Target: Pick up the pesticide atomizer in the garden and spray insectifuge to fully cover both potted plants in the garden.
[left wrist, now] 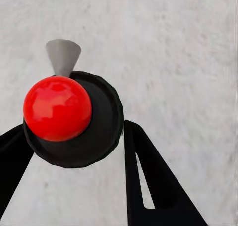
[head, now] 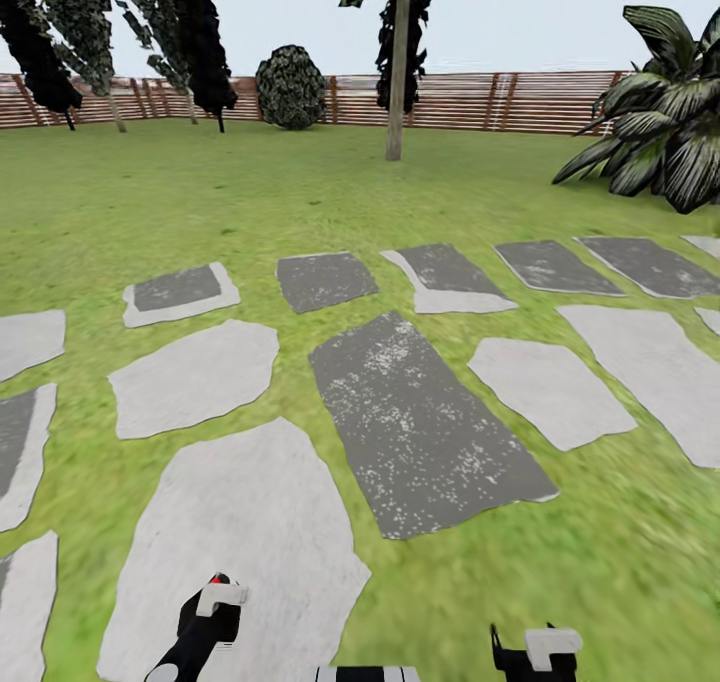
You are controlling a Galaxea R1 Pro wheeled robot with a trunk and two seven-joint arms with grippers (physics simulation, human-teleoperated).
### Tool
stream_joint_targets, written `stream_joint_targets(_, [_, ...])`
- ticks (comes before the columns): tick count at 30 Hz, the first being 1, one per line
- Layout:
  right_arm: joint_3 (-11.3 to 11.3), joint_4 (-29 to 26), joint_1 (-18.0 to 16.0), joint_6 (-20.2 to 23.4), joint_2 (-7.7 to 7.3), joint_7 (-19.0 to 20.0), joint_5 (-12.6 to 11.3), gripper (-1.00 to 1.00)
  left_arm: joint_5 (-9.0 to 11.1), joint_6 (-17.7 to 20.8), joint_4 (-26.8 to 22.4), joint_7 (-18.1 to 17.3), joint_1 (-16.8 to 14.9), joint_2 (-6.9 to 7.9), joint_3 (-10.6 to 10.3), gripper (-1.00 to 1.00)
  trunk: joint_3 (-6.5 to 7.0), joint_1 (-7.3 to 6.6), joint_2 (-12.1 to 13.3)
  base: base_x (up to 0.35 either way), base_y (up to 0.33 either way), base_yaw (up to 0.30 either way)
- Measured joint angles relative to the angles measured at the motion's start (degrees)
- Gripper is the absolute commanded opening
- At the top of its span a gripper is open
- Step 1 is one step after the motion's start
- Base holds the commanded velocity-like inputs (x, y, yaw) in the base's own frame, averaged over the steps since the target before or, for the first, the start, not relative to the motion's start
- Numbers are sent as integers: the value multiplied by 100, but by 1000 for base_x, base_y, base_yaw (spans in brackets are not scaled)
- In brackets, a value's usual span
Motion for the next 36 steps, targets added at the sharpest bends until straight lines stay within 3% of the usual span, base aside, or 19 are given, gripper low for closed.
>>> stream_joint_targets(15, [-56,-20,0,-9,3,-14,0,100,5,80,16,19,0,-2,22,-100,390,-39,20,0,0,-245])
stream_joint_targets(20, [-564,-4,1,-2,3,-10,-1,100,8,85,18,19,0,-26,22,-100,520,-51,27,0,0,-250])
stream_joint_targets(24, [-636,7,1,1,9,-10,0,100,9,86,24,20,0,-31,22,-100,622,-62,32,0,0,-223])
stream_joint_targets(36, [-641,9,1,1,20,-1,-8,100,9,77,43,20,0,-44,24,-100,860,-325,512,0,0,-116])
